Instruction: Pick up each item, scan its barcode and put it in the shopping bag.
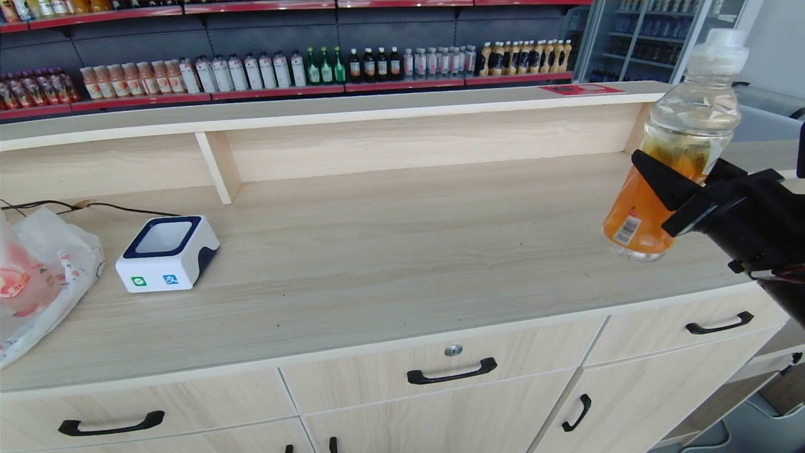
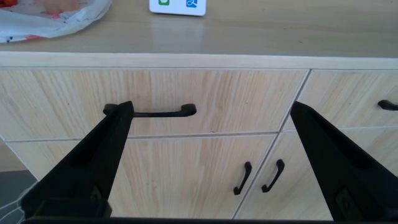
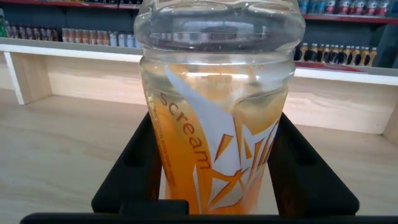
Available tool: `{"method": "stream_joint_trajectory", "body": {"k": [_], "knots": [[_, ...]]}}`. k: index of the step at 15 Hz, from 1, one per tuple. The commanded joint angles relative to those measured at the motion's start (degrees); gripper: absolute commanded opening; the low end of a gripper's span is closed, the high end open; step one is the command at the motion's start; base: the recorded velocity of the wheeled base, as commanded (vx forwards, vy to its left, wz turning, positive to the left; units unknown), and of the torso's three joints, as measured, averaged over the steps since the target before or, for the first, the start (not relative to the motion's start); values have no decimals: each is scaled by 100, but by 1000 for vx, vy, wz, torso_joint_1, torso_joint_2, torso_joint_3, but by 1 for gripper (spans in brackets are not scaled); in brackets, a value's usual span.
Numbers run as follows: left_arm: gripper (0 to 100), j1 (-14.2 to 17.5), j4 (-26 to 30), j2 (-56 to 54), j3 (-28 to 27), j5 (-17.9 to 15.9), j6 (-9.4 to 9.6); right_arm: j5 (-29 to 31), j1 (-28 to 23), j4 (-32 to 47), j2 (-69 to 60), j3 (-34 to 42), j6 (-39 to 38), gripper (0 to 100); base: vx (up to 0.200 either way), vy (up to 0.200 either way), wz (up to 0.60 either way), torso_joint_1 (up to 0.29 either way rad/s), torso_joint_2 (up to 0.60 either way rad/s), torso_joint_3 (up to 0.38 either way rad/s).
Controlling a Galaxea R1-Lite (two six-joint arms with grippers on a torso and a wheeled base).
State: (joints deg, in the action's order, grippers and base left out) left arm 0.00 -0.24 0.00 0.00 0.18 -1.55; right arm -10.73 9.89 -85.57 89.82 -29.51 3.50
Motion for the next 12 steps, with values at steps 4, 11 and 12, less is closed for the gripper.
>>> {"method": "stream_joint_trajectory", "body": {"k": [4, 11, 12], "knots": [[100, -9, -11, 0, 0, 17, -39, -52, 75, -443, -17, 464, 37, 0, 0, 200, 0, 6, 1, 2], [100, -9, -20, 0, 0, 17, -47, 150, 101, -443, 62, 385, 2, 0, 0, 200, 0, 0, 4, 1], [100, -9, -11, 0, 0, 17, -47, 150, 101, -443, 53, 420, 2, 0, 0, 200, 0, 2, 2, 2]]}}
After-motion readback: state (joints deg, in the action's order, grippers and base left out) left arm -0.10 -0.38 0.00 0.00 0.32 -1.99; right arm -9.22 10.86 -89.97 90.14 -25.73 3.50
